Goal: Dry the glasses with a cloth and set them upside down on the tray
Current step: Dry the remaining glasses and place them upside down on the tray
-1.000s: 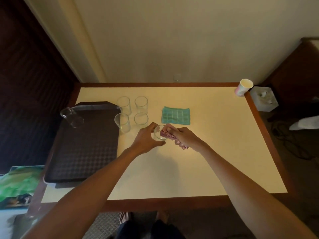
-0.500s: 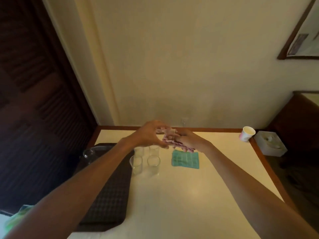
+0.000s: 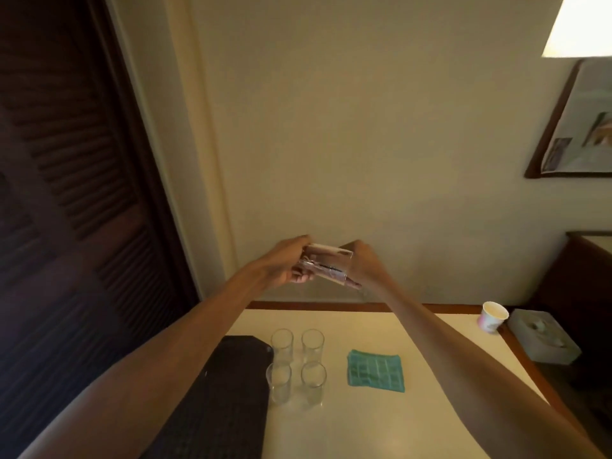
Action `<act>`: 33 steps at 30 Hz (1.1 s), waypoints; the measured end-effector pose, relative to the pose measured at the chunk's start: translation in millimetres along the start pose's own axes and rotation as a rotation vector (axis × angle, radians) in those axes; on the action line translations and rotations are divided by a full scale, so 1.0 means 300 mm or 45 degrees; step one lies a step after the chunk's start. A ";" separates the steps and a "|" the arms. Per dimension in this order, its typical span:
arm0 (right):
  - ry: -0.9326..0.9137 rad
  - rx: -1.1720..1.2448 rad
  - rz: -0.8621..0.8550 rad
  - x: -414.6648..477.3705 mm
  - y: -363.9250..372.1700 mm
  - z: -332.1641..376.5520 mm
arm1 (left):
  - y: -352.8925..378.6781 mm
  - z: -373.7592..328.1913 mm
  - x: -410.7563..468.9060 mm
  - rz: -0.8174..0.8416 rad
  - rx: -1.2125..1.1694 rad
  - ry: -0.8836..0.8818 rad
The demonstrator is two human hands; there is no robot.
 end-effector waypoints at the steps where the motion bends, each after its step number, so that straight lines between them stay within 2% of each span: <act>1: 0.013 -0.050 -0.049 0.007 -0.019 0.004 | -0.006 -0.018 -0.009 0.024 -0.005 0.010; 5: -0.155 -0.376 -0.180 0.038 -0.092 0.080 | -0.026 -0.044 -0.034 0.304 -0.090 -0.025; 7: -0.269 -0.597 -0.186 0.046 -0.120 0.161 | -0.031 -0.039 -0.028 0.367 -0.134 -0.076; 10: -0.410 -0.850 -0.143 0.040 -0.117 0.273 | -0.021 -0.041 -0.019 0.276 -0.115 -0.141; 12: -0.391 -0.865 -0.176 0.052 -0.124 0.277 | -0.018 -0.047 -0.020 0.188 -0.197 -0.167; 15: -0.211 -0.678 -0.224 0.078 -0.127 0.190 | -0.027 -0.072 -0.032 0.100 -0.246 -0.146; 18: 0.068 -0.358 -0.130 0.079 -0.086 0.086 | -0.041 -0.099 -0.037 0.031 -0.213 -0.052; 21: 0.385 0.424 0.090 0.047 0.066 0.026 | -0.068 -0.171 -0.045 -0.096 -0.083 0.228; 23: 0.567 0.600 0.201 0.027 0.128 0.008 | -0.087 -0.212 -0.058 -0.208 0.032 0.432; 25: 0.542 0.529 0.189 0.045 0.116 0.007 | -0.102 -0.218 -0.063 -0.226 0.033 0.524; 27: 0.363 0.327 0.079 0.081 0.032 0.044 | -0.099 -0.202 -0.059 -0.074 -0.097 0.488; 30: 0.140 -0.258 -0.090 0.088 -0.112 0.150 | -0.073 -0.166 -0.057 0.251 -0.244 0.253; 33: -0.153 -0.669 -0.171 0.077 -0.162 0.333 | -0.075 -0.133 -0.042 0.289 -0.238 0.051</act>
Point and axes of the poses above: each hand's wrist, its own x-axis towards the middle knuckle, its own y-axis out of the palm, z = x × y, the point moved 10 cm from there along x, towards the middle knuckle, and after that the axes turned 15 degrees about -y, right-handed, at the moved point
